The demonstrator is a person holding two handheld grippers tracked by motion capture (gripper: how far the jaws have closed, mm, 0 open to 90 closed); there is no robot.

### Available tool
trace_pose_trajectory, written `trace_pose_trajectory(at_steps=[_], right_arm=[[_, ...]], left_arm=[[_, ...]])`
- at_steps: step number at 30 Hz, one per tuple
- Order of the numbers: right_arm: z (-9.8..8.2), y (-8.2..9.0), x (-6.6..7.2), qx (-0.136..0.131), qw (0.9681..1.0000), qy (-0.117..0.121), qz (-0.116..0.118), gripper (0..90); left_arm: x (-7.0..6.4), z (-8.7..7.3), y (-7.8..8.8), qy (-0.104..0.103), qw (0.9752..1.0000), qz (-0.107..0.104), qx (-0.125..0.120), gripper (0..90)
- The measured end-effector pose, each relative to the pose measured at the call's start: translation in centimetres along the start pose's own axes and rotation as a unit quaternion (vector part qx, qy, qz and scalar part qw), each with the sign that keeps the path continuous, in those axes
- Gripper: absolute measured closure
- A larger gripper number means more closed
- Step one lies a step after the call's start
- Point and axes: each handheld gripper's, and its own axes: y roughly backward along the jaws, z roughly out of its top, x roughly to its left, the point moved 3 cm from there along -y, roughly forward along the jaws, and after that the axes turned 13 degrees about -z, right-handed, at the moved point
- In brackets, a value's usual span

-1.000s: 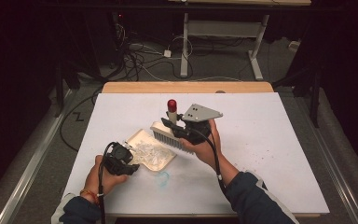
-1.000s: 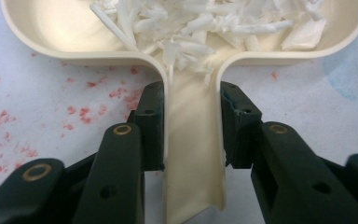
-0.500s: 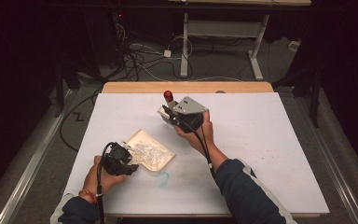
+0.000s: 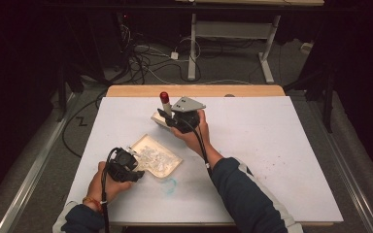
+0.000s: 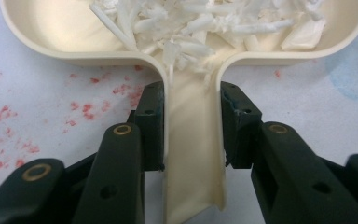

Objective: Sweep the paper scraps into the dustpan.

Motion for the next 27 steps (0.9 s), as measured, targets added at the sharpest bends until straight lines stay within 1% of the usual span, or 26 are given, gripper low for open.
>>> trace_pose_trajectory(at_steps=[3,4,5,6,7,8,9,10,11,12,13,14,16,18,22,24,25,27], right_arm=[[0.1,0.9,1.0,0.009,0.9992,0.029,0.027,70.0],[0.0,1.6,1.4,0.016,0.9979,0.039,0.049,69.6],[0.0,1.6,1.4,0.016,0.9979,0.039,0.049,69.6],[0.0,2.0,1.6,0.015,0.9972,0.045,0.058,69.7],[0.0,3.0,2.0,0.014,0.9960,0.052,0.071,69.9],[0.0,3.0,2.0,0.014,0.9960,0.052,0.071,69.9],[0.1,4.0,2.3,0.009,0.9951,0.049,0.085,70.2],[0.1,4.0,2.3,0.009,0.9951,0.049,0.085,70.2],[0.4,5.1,2.5,0.003,0.9944,0.046,0.095,70.3],[0.5,5.5,2.5,0.000,0.9942,0.049,0.096,70.4],[0.5,5.5,2.5,0.000,0.9942,0.049,0.096,70.4],[0.9,6.2,2.5,-0.007,0.9941,0.045,0.098,70.4],[1.1,6.6,2.5,-0.011,0.9941,0.045,0.098,70.3],[1.8,7.4,2.2,-0.024,0.9945,0.042,0.092,70.3],[2.4,8.0,1.8,-0.027,0.9953,0.036,0.086,70.4],[2.5,8.2,1.5,-0.023,0.9968,0.033,0.069,70.3],[2.5,8.2,1.5,-0.023,0.9968,0.033,0.069,70.3],[2.4,8.3,1.2,-0.019,0.9976,0.028,0.061,70.3]], left_arm=[[0.0,0.0,0.0,-0.001,1.0000,0.001,0.000,63.2],[0.0,0.0,0.0,-0.001,1.0000,0.000,0.000,63.1],[0.0,0.0,0.0,-0.001,1.0000,0.001,0.000,63.1],[0.0,0.0,0.0,-0.001,1.0000,0.002,0.001,63.2],[-0.1,0.0,0.0,-0.001,1.0000,0.002,0.002,63.2],[-0.1,0.0,0.0,0.000,1.0000,0.004,0.000,63.2],[-0.1,0.0,0.0,0.000,1.0000,0.004,0.000,63.1],[-0.1,0.0,0.0,-0.001,1.0000,0.005,0.002,63.1],[-0.2,0.0,0.0,0.000,1.0000,0.005,0.002,63.2],[-0.2,0.0,0.0,-0.001,1.0000,0.005,0.003,63.2],[-0.2,0.0,0.0,0.002,1.0000,0.006,-0.001,63.2],[-0.2,0.0,0.0,0.002,1.0000,0.007,0.000,63.2],[-0.3,0.0,0.0,0.001,1.0000,0.008,0.002,63.2],[-0.3,0.0,0.0,0.001,1.0000,0.009,0.002,63.2],[-0.2,0.0,0.0,-0.001,1.0000,0.007,0.004,63.1],[-0.2,0.0,0.0,0.000,1.0000,0.005,0.002,63.1],[-0.2,0.0,0.0,0.000,1.0000,0.004,0.001,63.1],[-0.2,0.0,0.0,-0.001,1.0000,0.005,0.001,63.1]])
